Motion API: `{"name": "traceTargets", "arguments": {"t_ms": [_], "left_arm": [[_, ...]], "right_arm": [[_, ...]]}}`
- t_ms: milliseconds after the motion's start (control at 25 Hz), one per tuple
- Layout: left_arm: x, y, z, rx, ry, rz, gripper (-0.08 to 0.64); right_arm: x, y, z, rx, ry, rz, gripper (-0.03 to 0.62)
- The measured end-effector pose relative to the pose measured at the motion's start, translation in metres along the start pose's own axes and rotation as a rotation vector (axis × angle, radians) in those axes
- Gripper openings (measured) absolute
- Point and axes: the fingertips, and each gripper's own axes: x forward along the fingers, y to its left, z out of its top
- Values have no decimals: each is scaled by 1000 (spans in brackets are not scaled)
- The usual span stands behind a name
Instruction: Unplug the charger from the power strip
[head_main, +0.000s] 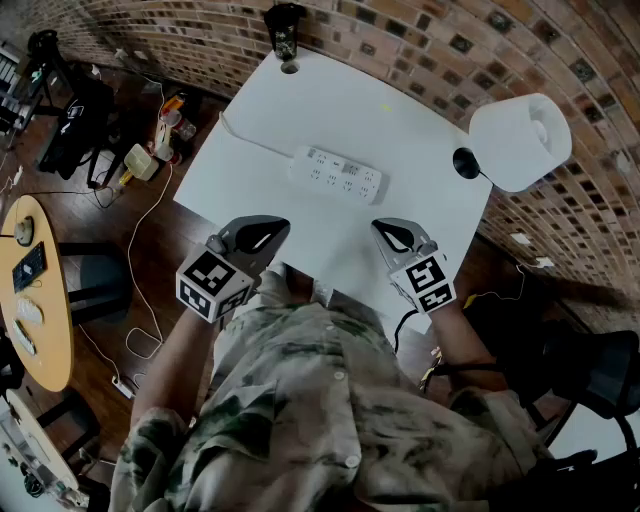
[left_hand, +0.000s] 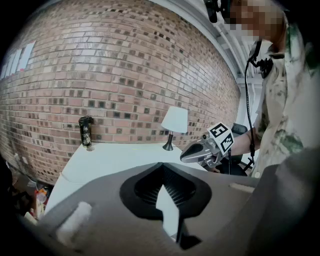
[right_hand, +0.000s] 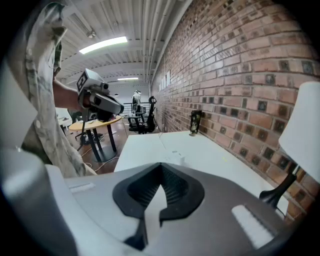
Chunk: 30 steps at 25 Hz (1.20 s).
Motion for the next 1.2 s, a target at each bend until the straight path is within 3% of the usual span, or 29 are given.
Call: {"name": "traceTargets", "arguments": {"t_ms": [200,440,480,840,1200], "left_arm": [[50,37,10,72,53,-26,3],[102,80,10,202,155,-29,18],[112,85,9,218,176,-45,66],[194,99,-24,491,409,-216,130],[232,89,-60,641,577,-376,153]], "right_arm": [[59,-47,-21,-47,90,-2,6],[112,-69,-48,-88,232,-16,6],[120,-73,-49,-94,247,-16,6],[149,-81,-59,-55,308,-15,6],[147,-80,-59,36,345,-16,6]]}}
